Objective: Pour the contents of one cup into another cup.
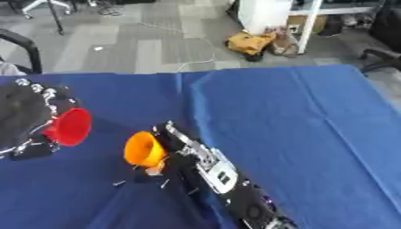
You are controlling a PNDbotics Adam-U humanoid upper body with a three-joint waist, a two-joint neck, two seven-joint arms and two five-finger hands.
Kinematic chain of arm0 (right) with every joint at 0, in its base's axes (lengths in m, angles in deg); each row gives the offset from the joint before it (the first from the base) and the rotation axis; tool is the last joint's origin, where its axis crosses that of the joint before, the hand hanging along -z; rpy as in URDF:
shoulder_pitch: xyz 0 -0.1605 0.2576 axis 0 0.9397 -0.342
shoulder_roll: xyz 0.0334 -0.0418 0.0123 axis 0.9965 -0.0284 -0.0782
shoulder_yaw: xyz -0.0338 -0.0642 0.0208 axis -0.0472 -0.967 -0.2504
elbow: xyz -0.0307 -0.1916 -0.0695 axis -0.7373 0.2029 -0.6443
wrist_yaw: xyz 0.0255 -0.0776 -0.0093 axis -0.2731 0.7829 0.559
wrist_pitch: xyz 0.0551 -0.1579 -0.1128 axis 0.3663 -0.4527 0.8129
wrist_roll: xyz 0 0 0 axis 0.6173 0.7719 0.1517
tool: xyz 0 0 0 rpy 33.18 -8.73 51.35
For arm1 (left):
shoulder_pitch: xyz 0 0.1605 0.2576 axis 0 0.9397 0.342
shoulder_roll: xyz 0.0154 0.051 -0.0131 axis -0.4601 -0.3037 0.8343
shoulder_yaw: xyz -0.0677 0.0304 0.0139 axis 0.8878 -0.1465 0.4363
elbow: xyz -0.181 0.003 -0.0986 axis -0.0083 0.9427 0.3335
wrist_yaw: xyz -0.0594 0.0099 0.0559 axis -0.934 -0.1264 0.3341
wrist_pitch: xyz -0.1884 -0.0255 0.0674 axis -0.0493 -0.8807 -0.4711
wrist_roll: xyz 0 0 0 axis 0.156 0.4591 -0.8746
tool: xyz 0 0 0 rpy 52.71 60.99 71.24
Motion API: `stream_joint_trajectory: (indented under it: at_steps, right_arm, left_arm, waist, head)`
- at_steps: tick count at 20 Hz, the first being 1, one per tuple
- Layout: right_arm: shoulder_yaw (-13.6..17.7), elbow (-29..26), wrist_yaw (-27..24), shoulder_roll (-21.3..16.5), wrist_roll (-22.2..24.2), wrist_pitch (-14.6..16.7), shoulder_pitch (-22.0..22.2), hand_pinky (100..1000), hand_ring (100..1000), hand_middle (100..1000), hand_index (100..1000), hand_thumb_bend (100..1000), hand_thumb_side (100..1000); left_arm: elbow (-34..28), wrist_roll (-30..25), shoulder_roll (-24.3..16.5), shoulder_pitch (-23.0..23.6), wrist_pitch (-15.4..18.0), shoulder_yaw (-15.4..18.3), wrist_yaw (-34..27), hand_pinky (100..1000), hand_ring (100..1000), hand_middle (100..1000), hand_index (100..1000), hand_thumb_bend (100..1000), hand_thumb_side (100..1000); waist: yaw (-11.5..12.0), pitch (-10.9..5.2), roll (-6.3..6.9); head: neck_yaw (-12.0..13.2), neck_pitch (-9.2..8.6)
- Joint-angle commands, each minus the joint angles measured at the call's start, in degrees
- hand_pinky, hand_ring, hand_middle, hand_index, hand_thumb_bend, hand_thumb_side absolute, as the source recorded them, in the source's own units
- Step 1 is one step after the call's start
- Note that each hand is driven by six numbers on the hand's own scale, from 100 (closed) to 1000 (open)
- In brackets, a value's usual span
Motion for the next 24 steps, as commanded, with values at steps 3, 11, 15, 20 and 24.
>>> stream_joint_trajectory:
  at_steps: [3,11,15,20,24]
  right_arm:
    - [0.7,-3.8,-2.2,-2.1,-0.6,-1.1,-1.8,530,326,190,446,654,100]
    - [3.1,-5.8,-2.6,-5.7,-3.2,-2.2,-2.0,534,331,194,449,664,100]
    - [5.0,-4.9,-1.5,-8.0,-6.1,-2.6,-1.0,543,345,203,460,676,100]
    - [6.2,-2.9,1.9,-9.3,-8.9,-2.4,0.5,556,371,226,483,728,136]
    - [6.5,-1.5,4.8,-9.3,-10.1,-1.7,1.4,566,392,243,502,768,175]
  left_arm:
    - [-0.7,-0.8,-2.6,0.5,-13.5,0.8,-29.6,100,176,280,624,163,261]
    - [-2.4,-2.2,-5.4,2.9,-20.2,1.1,-53.7,100,192,297,629,177,295]
    - [0.3,-3.1,-5.6,4.0,-19.6,0.9,-54.0,104,237,332,652,219,331]
    - [4.6,-4.7,-5.4,4.5,-17.5,0.7,-53.1,179,286,376,669,275,376]
    - [8.6,-2.7,-4.4,4.4,-15.5,0.4,-54.9,254,331,414,673,429,455]
  waist:
    - [-0.4,-1.16,-0.05]
    - [-0.7,-1.34,-0.38]
    - [-1.2,-1.35,-0.69]
    - [-1.5,-1.30,-0.71]
    - [-1.8,-1.21,-0.72]
  head:
    - [0.2,-0.17]
    - [0.4,-0.13]
    - [0.8,-0.08]
    - [1.2,-0.21]
    - [1.3,-0.29]
